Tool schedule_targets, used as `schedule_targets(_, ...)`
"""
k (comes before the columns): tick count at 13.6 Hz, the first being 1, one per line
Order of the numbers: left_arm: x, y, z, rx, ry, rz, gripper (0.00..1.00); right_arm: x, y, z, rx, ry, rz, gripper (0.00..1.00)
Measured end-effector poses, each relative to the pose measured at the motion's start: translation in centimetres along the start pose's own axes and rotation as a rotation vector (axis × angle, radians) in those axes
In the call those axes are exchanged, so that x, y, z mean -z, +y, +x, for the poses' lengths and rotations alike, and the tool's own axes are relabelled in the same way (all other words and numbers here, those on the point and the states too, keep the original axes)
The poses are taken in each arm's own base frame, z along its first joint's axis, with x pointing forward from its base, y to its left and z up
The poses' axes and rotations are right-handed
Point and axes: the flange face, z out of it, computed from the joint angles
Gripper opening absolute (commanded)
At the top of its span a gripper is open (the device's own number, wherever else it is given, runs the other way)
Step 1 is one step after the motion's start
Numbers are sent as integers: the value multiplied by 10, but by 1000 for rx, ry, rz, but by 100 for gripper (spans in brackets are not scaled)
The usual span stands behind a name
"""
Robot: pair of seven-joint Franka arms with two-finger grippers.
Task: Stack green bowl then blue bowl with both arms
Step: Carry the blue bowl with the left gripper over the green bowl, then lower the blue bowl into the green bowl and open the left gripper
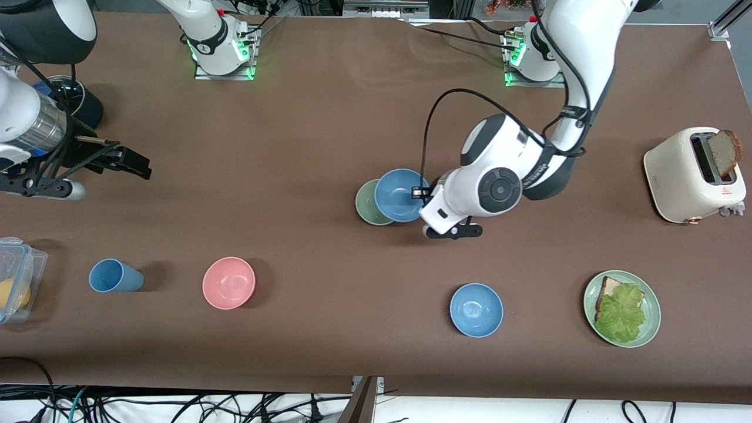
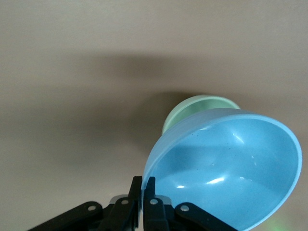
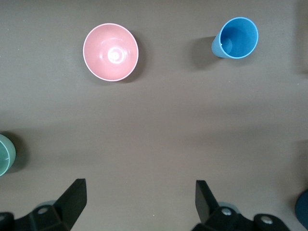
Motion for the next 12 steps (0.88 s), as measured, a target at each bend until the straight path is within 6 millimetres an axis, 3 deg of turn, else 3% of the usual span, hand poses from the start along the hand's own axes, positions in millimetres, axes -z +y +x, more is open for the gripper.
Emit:
schedule_targets(8,-73,32,-5,-48,-7,24,0,4,10,2,-18,11,1,100)
schedule_targets(12,-93,30,-1,-50,-16,42,0,10,11,0,-17,22,3,100)
